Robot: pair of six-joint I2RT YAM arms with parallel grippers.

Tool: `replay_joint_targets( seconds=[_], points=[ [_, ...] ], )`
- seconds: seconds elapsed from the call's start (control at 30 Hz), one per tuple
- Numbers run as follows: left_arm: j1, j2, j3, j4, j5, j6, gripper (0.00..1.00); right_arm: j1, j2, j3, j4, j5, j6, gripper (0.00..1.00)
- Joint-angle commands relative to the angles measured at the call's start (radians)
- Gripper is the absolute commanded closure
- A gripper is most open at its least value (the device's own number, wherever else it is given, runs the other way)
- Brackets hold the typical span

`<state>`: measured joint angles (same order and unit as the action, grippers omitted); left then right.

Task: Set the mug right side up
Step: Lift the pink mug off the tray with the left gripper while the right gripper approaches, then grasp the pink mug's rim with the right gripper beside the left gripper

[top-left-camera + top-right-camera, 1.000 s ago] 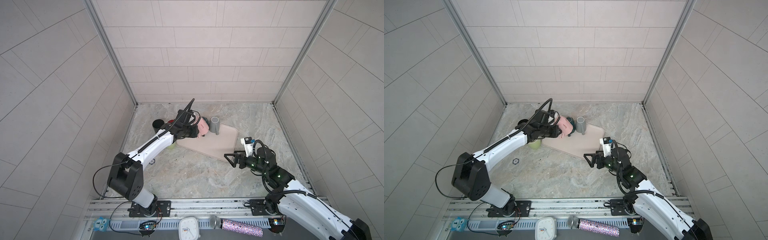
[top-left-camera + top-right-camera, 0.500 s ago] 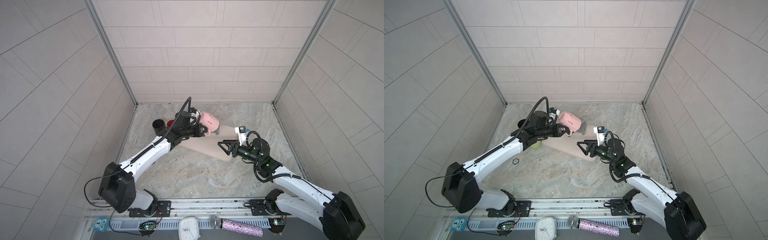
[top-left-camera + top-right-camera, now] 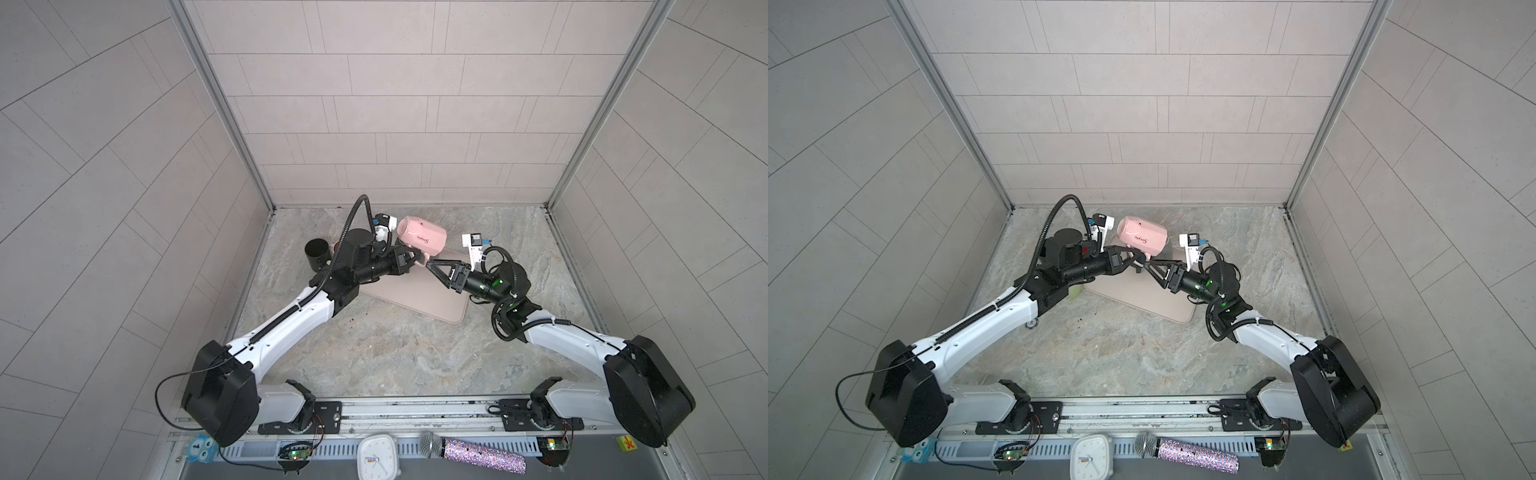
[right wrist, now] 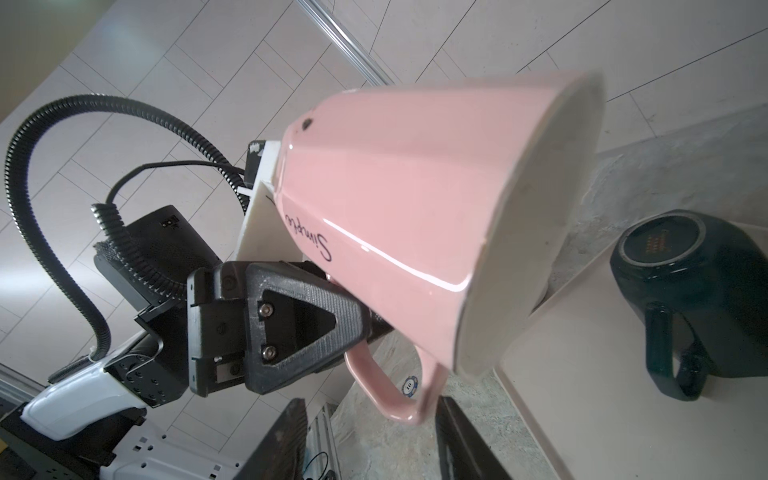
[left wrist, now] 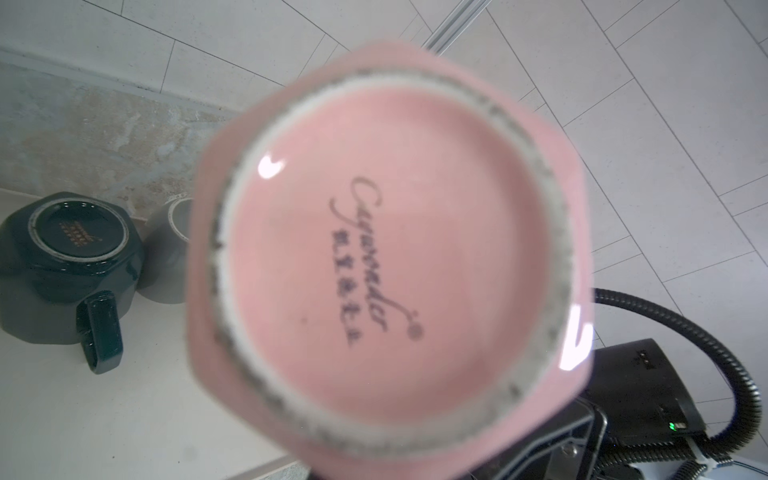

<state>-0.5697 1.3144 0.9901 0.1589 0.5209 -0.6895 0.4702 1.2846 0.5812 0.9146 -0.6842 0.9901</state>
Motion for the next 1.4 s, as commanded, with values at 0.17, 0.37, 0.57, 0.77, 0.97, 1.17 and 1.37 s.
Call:
replay_joint_targets(
  seconds=[0.17, 0.37, 0.57, 0.77, 0.97, 1.17, 1.37],
  points=[
    [0.000, 0.000, 0.011, 0.279, 0.134, -0.083, 1.00, -0.021, 0.066, 0.028, 0.207, -0.042, 0.132, 0.52],
    [0.002, 0.012, 0.018, 0.271, 0.216, -0.083, 1.00, -0.051, 0.122, 0.029, 0.361, -0.068, 0.229, 0.56],
    [-0.001, 0.015, 0.001, 0.283, 0.247, -0.087, 1.00, -0.050, 0.140, 0.032, 0.382, -0.078, 0.246, 0.68],
    [-0.005, 0.042, 0.018, 0.265, 0.289, -0.092, 1.00, -0.050, 0.126, 0.032, 0.369, -0.090, 0.240, 0.69],
    [-0.028, 0.062, 0.033, 0.231, 0.291, -0.075, 1.00, -0.050, 0.104, 0.032, 0.334, -0.088, 0.218, 0.69],
    [-0.030, 0.053, 0.044, 0.183, 0.281, -0.044, 1.00, -0.050, 0.097, 0.032, 0.332, -0.090, 0.219, 0.91],
    [-0.030, 0.059, 0.042, 0.153, 0.269, -0.041, 1.00, -0.048, 0.078, 0.032, 0.296, -0.092, 0.210, 1.00]
  ],
)
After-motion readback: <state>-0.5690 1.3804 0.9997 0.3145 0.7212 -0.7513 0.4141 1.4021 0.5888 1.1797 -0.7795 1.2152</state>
